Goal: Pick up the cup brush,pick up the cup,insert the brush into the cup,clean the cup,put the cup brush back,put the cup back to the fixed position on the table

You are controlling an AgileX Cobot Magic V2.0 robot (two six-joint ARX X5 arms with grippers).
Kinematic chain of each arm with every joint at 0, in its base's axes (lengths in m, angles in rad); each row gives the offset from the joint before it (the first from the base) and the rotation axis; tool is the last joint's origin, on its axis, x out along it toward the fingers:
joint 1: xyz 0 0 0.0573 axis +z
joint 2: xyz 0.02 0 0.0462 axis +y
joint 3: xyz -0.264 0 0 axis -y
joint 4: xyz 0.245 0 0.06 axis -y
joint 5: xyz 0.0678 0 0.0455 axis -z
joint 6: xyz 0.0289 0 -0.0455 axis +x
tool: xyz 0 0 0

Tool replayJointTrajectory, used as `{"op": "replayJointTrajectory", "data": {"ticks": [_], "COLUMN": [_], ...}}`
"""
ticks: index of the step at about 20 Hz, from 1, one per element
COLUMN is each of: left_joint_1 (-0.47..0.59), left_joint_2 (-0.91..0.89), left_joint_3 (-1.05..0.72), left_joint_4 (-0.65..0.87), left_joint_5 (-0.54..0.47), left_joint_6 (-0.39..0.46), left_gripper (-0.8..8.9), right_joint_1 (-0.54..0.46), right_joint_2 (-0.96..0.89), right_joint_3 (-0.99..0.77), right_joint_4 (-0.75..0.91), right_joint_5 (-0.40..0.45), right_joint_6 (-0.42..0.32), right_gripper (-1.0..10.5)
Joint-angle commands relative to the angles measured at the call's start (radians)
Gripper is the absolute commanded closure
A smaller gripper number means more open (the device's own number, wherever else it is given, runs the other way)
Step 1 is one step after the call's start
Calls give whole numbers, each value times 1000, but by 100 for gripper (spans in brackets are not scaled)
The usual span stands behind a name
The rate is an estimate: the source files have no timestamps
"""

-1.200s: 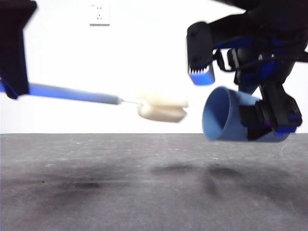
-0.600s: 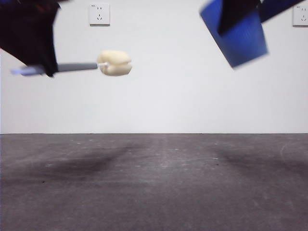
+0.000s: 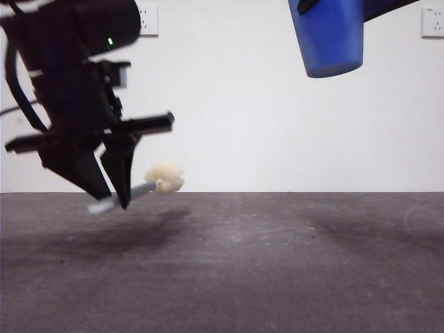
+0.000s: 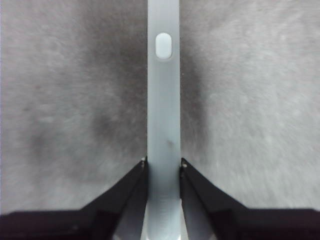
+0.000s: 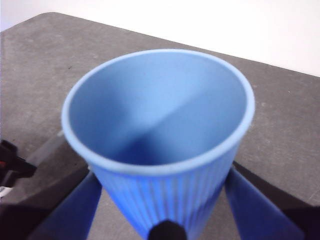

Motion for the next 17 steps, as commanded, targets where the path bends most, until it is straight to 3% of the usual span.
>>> {"op": "replayJointTrajectory", "data": {"ticks": [1, 12, 13, 15, 16, 17], "left_joint_1": [-4, -39, -40, -40, -40, -40], "left_joint_2": [46, 160, 160, 160, 160, 160], "left_joint_3": [2, 2, 2, 2, 2, 2], "left_joint_4": [31, 73, 72, 68, 64, 56], "left_joint_5": [2, -6, -6, 5, 30, 50], "left_joint_6": [-22, -40, -40, -40, -35, -23], "left_gripper": [822, 800, 727, 492, 428, 429], "right_joint_1": [-1, -7, -7, -7, -7, -8], "right_joint_2": [0, 3, 3, 9, 19, 38], "right_joint_3": [-1, -1, -1, -1, -2, -5], "right_joint_4": [13, 13, 13, 13, 10, 9], "right_joint_5": [0, 0, 0, 0, 0, -1], "right_joint_6": [13, 25, 25, 25, 25, 35], "right_gripper": [963, 963, 963, 963, 963, 963]}}
